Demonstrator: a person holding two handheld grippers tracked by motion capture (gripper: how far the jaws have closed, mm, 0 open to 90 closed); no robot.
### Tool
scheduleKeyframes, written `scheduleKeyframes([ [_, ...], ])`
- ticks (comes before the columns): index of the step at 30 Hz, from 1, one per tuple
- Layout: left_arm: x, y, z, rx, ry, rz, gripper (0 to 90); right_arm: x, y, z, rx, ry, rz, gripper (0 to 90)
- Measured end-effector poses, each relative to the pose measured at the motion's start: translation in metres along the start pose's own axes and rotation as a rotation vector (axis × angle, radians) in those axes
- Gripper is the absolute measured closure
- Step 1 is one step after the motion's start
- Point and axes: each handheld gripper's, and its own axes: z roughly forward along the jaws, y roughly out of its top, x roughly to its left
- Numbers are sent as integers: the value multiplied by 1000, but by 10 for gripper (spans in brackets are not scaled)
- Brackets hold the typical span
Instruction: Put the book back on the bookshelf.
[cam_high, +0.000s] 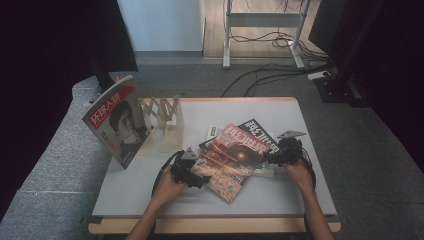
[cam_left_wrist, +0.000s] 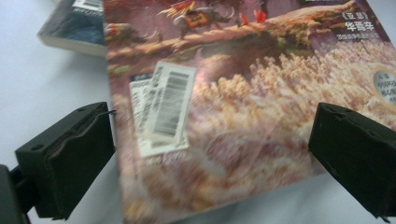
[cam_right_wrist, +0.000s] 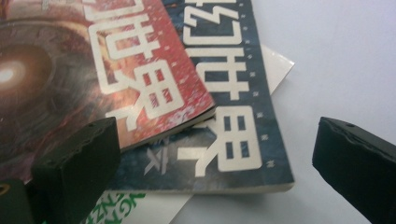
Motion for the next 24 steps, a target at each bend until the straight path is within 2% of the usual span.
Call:
scheduleKeyframes([
  [4,5,-5,-7,-15,4,-10,3,-3,4,5,17,22,10,0],
  [7,6,-9,-8,-15,3,-9,6,-7,8,5,-17,66,55,0],
  [9,6,-11,-8,-19,-4,-8,7,-8,11,5,-35,69,72,0],
  [14,4,-11,-5,-20,-21,-7,7,-2,17,13,-1,86,49,0],
  [18,3,-11,-3,-20,-32,-4,8,-3,18,24,27,88,58,0],
  [20,3,-11,-2,-20,-38,-6,8,-5,17,28,18,116,98,0],
  [24,3,-10,0,-16,-54,-7,7,-7,15,32,15,157,146,0],
])
